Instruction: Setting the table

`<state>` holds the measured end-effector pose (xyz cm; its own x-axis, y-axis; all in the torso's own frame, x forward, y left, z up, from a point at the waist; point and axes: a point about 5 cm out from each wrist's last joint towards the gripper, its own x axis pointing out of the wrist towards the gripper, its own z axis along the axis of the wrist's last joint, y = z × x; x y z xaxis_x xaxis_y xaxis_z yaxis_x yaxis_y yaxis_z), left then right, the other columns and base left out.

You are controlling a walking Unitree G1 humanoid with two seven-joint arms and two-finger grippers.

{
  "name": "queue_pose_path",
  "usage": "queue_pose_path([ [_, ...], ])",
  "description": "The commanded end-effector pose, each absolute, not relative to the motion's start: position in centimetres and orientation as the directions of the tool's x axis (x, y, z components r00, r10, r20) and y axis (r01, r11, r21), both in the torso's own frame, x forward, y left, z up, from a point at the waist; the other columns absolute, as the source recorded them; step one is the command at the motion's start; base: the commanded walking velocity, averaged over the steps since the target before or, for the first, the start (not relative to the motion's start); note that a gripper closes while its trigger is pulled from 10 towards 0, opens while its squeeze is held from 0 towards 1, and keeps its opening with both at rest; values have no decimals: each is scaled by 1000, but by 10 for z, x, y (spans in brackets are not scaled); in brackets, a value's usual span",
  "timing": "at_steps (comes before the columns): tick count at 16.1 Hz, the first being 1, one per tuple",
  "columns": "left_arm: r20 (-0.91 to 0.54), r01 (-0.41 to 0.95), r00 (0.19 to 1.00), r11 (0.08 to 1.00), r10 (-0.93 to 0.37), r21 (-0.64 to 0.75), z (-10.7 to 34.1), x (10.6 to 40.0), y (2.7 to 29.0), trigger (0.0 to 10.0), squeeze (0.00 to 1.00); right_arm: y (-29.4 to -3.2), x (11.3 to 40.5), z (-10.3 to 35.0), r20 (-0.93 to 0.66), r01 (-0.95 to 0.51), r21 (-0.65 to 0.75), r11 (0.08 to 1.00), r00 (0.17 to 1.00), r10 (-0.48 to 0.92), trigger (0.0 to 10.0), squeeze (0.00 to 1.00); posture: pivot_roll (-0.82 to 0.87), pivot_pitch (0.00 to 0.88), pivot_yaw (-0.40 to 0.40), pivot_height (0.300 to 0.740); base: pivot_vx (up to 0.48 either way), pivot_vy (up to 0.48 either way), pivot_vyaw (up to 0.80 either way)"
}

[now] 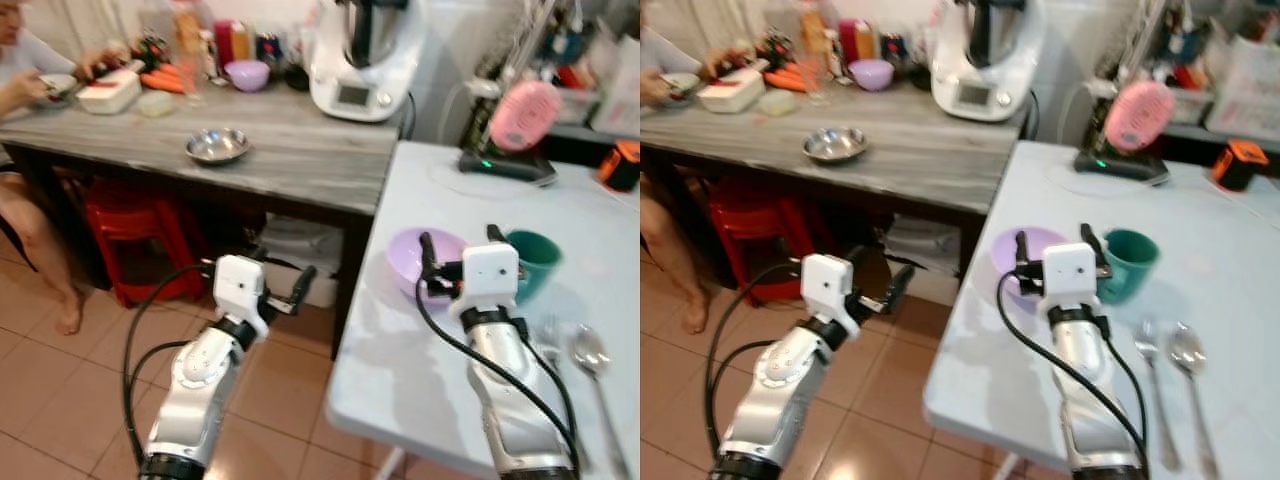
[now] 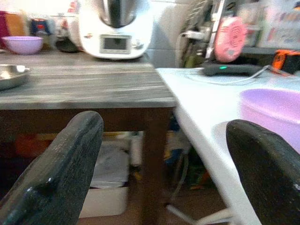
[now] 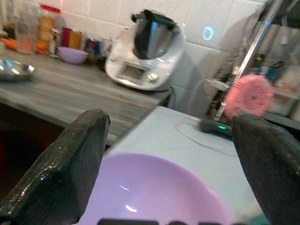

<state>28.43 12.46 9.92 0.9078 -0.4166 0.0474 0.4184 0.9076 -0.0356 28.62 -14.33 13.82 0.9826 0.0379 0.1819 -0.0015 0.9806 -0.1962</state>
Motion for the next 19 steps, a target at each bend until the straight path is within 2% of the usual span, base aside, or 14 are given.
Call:
queue_pose_path([
  [1, 58, 432, 901, 901, -430, -35, 104, 287, 122, 10000, 0, -148, 286, 140, 189, 15, -204, 979, 982, 24, 10000, 0, -21, 0, -17, 740, 262, 0, -700],
  [9, 36, 508, 861, 861, -507, -39, 98, 279, 120, 10000, 0, -147, 287, 142, 193, 1, -228, 974, 980, 44, 10000, 0, -22, 5, -17, 740, 0, 0, 0],
  [10, 8, 583, 813, 812, -583, -27, 96, 274, 121, 10000, 0, -147, 288, 143, 191, -14, -244, 970, 980, 62, 10000, 0, -22, 5, -17, 740, 0, 0, 0],
  [12, -14, 635, 772, 772, -635, 3, 94, 271, 124, 10000, 0, -146, 288, 146, 195, -48, -278, 959, 975, 105, 10000, 0, -22, 5, -17, 740, 0, 0, 0],
  [15, -35, 662, 749, 749, -661, 32, 93, 272, 129, 10000, 0, -144, 287, 150, 161, -146, -339, 929, 964, 210, 10000, 0, -29, 11, -22, 740, 0, 0, 0],
  [19, -41, 679, 734, 733, -678, 41, 93, 273, 129, 10000, 0, -134, 276, 134, -1, -322, -415, 851, 935, 354, 10000, 0, -39, 12, -25, 740, 0, 0, 0],
])
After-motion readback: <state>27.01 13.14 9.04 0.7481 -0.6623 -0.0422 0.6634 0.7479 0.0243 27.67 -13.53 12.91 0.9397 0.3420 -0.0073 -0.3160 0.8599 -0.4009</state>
